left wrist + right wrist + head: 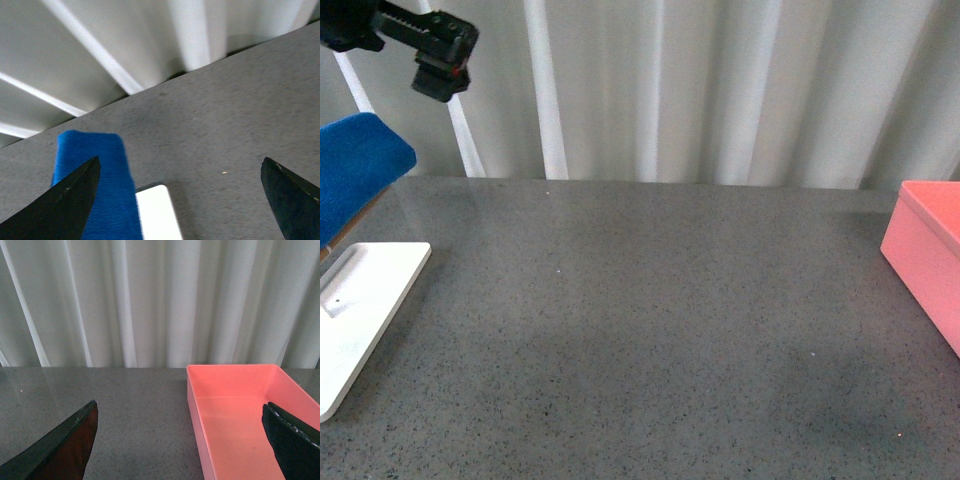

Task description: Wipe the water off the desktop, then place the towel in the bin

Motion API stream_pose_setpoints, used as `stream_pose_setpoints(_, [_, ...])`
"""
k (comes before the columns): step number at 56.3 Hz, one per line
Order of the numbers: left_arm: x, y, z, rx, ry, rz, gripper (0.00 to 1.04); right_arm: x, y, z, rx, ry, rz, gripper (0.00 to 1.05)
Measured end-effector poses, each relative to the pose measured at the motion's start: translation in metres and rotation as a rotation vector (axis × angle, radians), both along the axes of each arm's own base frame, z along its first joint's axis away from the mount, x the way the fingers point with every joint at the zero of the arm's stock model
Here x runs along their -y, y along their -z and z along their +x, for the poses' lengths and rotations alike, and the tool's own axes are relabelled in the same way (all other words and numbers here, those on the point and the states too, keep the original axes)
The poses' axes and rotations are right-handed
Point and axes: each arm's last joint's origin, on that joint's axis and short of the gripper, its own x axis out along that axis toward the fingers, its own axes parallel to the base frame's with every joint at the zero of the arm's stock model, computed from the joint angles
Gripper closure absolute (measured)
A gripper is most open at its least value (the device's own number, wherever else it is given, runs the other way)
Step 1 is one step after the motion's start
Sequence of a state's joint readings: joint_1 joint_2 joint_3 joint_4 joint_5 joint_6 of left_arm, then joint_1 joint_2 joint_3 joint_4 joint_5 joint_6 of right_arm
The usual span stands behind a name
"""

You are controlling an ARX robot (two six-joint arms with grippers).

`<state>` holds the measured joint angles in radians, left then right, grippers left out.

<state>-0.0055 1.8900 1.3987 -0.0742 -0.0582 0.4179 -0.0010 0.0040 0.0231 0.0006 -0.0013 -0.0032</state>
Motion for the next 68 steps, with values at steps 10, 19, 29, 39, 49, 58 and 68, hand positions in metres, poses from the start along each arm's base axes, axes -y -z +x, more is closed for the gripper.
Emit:
stream_pose_setpoints(10, [-0.043,0.015,0.004,-0.025,-0.061,0.052,0.07,0.0,0.0,0.0,0.0,0.0,0.0,0.07])
stream_pose_setpoints(19, [-0.061,0.023,0.002,-0.007,-0.097,0.08,0.07,0.0,0.0,0.0,0.0,0.0,0.0,0.07])
stream_pose_setpoints(29, [-0.074,0.05,0.003,-0.055,-0.124,0.056,0.07,0.0,0.0,0.0,0.0,0.0,0.0,0.07])
stream_pose_setpoints(39, [-0.079,0.075,0.002,-0.104,-0.141,0.049,0.07,0.0,0.0,0.0,0.0,0.0,0.0,0.07])
stream_pose_setpoints(49, [-0.079,0.081,0.005,-0.071,-0.156,0.068,0.07,0.0,0.0,0.0,0.0,0.0,0.0,0.07])
stream_pose_setpoints(58, [-0.075,0.082,0.007,-0.062,-0.164,0.083,0.07,0.0,0.0,0.0,0.0,0.0,0.0,0.07])
stream_pose_setpoints(68, [-0.072,0.083,0.007,-0.062,-0.162,0.092,0.3,0.0,0.0,0.0,0.0,0.0,0.0,0.07])
